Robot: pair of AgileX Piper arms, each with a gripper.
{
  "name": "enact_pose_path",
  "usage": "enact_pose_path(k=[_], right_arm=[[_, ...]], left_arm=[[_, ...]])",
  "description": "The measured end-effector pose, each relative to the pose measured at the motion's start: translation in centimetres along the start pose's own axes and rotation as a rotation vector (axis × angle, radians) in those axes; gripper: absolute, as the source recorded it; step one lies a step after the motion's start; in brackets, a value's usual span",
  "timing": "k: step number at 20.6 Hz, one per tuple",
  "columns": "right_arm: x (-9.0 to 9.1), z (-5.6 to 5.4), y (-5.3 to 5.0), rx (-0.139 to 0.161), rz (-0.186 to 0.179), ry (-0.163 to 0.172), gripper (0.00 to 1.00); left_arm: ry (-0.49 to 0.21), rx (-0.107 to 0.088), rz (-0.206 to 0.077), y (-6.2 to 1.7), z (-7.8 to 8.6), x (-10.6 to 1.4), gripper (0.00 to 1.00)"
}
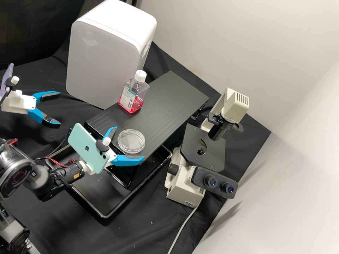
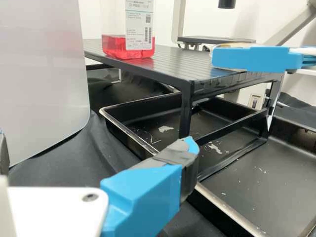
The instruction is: Place the lid on the petri dish
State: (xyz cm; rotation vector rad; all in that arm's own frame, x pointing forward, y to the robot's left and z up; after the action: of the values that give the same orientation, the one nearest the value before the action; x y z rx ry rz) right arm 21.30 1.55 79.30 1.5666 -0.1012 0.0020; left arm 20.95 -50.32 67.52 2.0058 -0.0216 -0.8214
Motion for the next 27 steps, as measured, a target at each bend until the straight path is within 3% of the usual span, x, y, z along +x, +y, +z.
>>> enact_pose_path(k=[12,15,27], right_arm=[[0.01,-0.04,-0.03,0.007,-0.005,0.006,0.00],[0.01,-0.06,-0.04,0.025,-0.007,0.008,0.00],[0.00,-0.08,-0.07,0.025,-0.008,0.010,0.00]], left_arm=[[0.003,-0.002,0.001,0.00,0.01,0.00,1.00],[0.004,0.000,0.002,0.00,0.00,0.00,1.00],[0.005,-0.001,0.002,0.01,-0.01,0.00,1.00]])
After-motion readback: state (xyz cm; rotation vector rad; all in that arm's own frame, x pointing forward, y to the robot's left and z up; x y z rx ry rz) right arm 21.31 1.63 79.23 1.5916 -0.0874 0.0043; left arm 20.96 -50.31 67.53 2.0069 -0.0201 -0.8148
